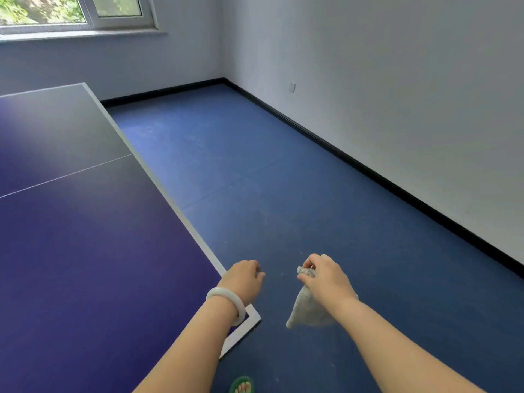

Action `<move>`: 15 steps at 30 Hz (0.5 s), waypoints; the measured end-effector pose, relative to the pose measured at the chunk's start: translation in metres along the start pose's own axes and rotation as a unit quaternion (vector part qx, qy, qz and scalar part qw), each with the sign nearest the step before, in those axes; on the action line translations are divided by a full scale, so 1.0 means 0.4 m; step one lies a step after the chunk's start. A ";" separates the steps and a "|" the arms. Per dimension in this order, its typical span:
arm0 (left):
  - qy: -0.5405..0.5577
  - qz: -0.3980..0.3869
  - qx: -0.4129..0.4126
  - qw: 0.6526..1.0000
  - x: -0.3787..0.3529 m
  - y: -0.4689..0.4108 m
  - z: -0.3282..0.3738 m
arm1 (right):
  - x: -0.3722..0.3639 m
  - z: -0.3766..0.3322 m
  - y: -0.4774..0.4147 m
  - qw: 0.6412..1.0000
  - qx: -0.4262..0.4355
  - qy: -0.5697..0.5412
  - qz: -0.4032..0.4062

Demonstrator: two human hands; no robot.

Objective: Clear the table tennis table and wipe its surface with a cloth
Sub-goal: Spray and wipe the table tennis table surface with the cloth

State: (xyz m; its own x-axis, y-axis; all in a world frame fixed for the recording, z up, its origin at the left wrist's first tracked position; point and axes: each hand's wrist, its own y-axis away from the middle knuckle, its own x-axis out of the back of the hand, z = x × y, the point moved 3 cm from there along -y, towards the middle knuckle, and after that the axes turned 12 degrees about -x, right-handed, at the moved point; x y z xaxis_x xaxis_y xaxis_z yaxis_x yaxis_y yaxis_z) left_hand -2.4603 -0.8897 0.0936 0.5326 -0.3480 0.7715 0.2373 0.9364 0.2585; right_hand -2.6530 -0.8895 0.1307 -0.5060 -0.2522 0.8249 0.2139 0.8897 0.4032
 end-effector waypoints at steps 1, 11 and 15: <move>-0.004 0.007 0.001 1.000 0.022 -0.043 -0.001 | 0.019 -0.025 -0.046 1.000 0.005 -0.001 -0.002; 0.016 0.077 0.138 0.987 0.122 -0.324 -0.092 | 0.058 -0.210 -0.461 0.988 0.113 0.076 -0.071; 0.031 0.111 0.210 0.971 0.135 -0.438 -0.088 | 0.095 -0.284 -0.635 0.972 0.185 0.111 -0.098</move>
State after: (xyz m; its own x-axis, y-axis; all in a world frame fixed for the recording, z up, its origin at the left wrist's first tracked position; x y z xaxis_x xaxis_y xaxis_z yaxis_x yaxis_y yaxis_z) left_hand -2.4446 -1.0742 0.0697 0.5843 -0.1254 0.8018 -0.2337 0.9201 0.3142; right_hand -2.6315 -1.1682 0.1047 -0.3062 -0.4701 0.8278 -0.2034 0.8818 0.4255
